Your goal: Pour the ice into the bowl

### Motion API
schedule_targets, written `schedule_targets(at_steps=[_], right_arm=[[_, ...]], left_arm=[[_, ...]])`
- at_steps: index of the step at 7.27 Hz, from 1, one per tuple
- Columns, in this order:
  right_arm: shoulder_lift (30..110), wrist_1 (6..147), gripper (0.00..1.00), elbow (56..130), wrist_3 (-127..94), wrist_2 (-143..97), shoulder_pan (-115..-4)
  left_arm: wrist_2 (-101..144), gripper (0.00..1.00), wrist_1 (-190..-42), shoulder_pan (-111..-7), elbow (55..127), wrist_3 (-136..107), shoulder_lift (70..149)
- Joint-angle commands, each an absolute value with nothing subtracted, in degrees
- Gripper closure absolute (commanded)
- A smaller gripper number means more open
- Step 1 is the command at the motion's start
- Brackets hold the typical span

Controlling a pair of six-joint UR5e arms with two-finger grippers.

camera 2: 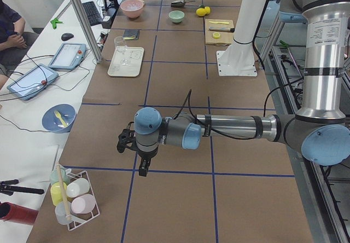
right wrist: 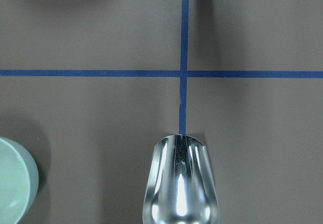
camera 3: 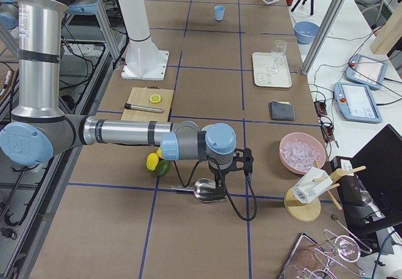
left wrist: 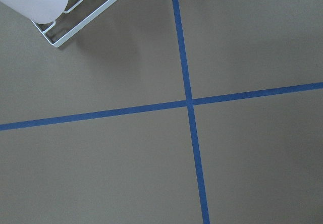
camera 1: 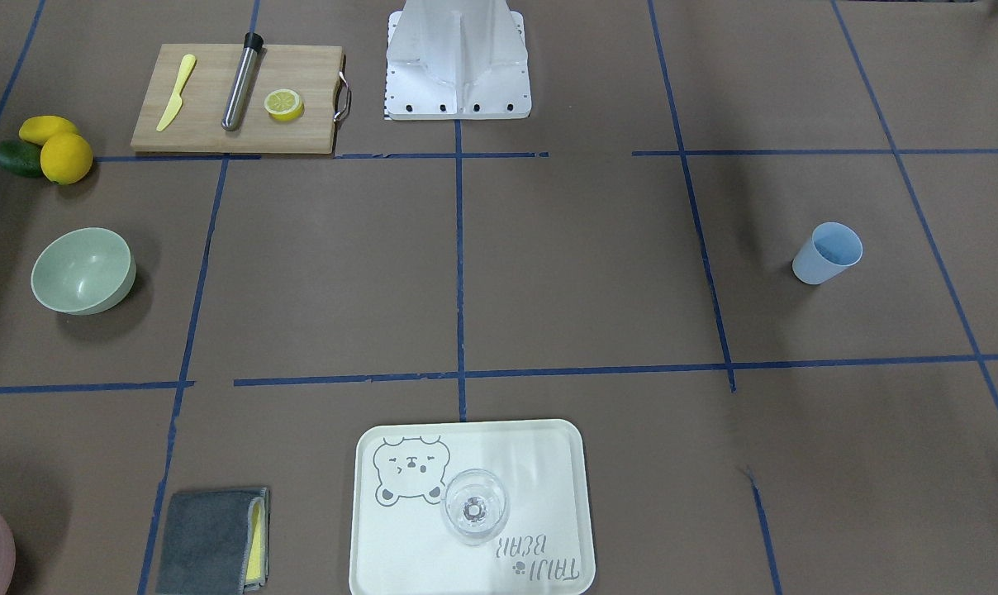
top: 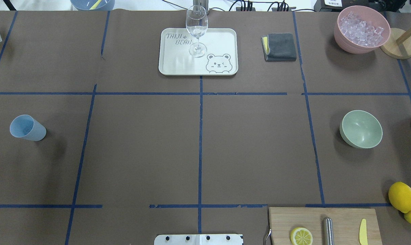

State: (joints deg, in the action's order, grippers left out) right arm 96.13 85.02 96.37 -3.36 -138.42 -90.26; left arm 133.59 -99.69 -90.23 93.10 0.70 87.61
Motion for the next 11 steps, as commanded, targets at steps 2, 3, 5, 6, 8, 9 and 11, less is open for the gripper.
schedule_targets(at_steps=[2,3,5,6,8,9,11], right_arm=[[95.8,84.99,0.0,96.5,-4.04,-138.51,-90.26],[94.76,84.99,0.0,97.2,-4.04,-138.52,-89.48],[89.96,85.69,0.0,99.31,-6.23,-138.78,-89.04],[88.69,85.69,0.0,98.36,-6.76,-139.21,-88.16],[88.51,84.99,0.0,97.91,-14.27,-138.7,-83.09],[88.33,84.99,0.0,97.91,-15.98,-138.08,-81.75],[88.59,84.99,0.0,97.74,-16.26,-136.85,-80.16]], left_arm=[[133.59,0.0,-100.28,-90.18,93.51,0.7,87.8],[133.59,0.0,-101.94,-90.0,93.6,0.62,88.06],[133.68,0.0,-107.64,-87.12,95.43,0.53,88.33],[133.68,0.0,-108.27,-85.71,98.67,0.27,88.33],[134.47,0.0,-108.37,-82.72,106.82,-10.4,87.55],[134.3,0.0,-108.46,-81.84,110.53,-13.33,86.23],[129.24,0.0,-110.89,-76.5,119.74,-24.11,79.94]])
